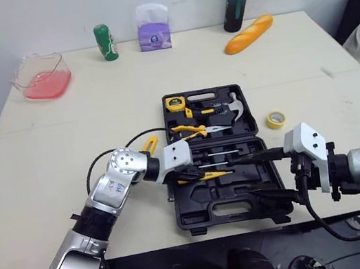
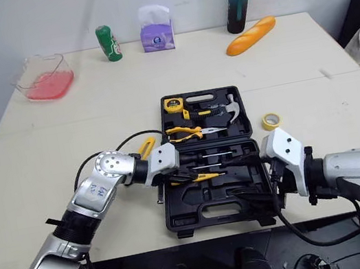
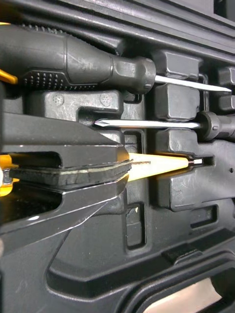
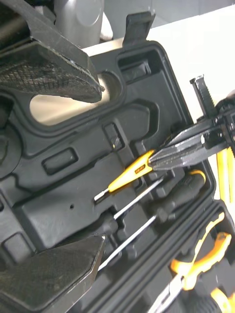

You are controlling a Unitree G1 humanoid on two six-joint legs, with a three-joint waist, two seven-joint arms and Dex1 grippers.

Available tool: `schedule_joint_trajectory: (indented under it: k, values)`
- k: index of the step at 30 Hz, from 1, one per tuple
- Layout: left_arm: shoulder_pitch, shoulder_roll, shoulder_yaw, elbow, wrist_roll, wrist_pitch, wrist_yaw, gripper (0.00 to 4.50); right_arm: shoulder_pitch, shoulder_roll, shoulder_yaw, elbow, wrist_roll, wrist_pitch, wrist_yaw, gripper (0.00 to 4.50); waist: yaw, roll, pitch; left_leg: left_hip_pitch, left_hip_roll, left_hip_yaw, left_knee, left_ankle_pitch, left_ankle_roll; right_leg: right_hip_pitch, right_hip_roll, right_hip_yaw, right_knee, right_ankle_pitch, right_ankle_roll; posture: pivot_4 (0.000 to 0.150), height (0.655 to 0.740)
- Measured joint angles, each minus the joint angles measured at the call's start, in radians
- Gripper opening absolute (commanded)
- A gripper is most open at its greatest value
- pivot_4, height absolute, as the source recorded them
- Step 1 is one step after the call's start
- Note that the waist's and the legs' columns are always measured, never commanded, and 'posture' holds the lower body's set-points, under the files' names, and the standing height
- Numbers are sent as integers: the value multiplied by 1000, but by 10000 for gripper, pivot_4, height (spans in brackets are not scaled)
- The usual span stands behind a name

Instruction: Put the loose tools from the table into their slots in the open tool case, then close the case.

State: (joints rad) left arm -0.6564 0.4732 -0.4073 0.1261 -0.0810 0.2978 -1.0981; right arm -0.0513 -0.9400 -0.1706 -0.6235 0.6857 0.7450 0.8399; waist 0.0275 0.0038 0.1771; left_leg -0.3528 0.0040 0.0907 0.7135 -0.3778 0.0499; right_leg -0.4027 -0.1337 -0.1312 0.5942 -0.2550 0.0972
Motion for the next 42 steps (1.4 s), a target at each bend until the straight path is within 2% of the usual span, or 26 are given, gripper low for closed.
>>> schedule_joint_trajectory:
  k: [2,6,11,13,16,21,25,30,35,38,42]
  values:
    - [9,-5,25,-7,-16,4,3,272,5,0,-4,9,-8,-6,0,45000,0,0,0,0,1,0,0,0,0,0,0,0,-1,0,0,1500,7394]
    - [89,24,156,-63,-152,120,-7,12924,47,-1,-108,83,-24,-25,6,45000,-5,0,0,-5,2,0,1,0,-1,-6,0,0,4,0,0,1500,7394]
    - [206,171,466,-192,-291,234,57,34114,145,-36,-351,278,-84,-81,46,45000,-5,0,2,-6,2,2,1,0,-1,-7,2,0,4,0,0,1500,7394]
    - [302,240,590,-189,-316,253,79,44349,192,-44,-435,394,-130,-126,67,45000,-6,0,2,-5,2,2,0,0,-1,-6,3,0,4,0,0,1500,7394]
    - [438,345,743,-105,-326,269,85,44797,255,-53,-532,546,-190,-195,98,45000,-7,1,2,-4,2,4,-1,-1,-1,-7,3,1,1,0,0,1500,7394]
    - [588,457,969,75,-307,252,143,44797,308,-67,-643,712,-245,-270,136,45000,-5,2,3,-2,2,4,-5,-4,-4,-8,0,3,-1,-1,-1,1500,7394]
    - [616,484,1021,127,-300,214,168,44797,303,-69,-665,766,-263,-301,136,45000,-5,2,3,-1,2,4,-9,-7,-10,-9,-2,4,-1,-2,-3,1500,7394]
    - [590,484,991,111,-295,231,213,44797,272,-64,-651,763,-268,-306,125,45000,-8,3,3,0,3,6,-15,-5,-13,-11,-1,5,0,-3,-5,1500,7394]
    - [560,448,880,-116,-336,365,256,44797,242,-51,-592,592,-214,-237,124,45000,-9,5,5,0,3,6,-15,-5,-14,-11,-1,5,2,-3,-5,1500,7394]
    - [505,401,790,-285,-386,540,336,44797,225,-37,-536,384,-113,-145,124,45000,-6,5,5,0,3,6,-15,-1,-9,-11,1,5,6,-3,-5,1500,7394]
    - [399,311,708,-420,-432,739,461,44797,159,-35,-439,142,41,-33,100,45000,-4,5,5,0,3,6,-15,-1,-9,-10,2,5,6,-3,-4,1500,7394]
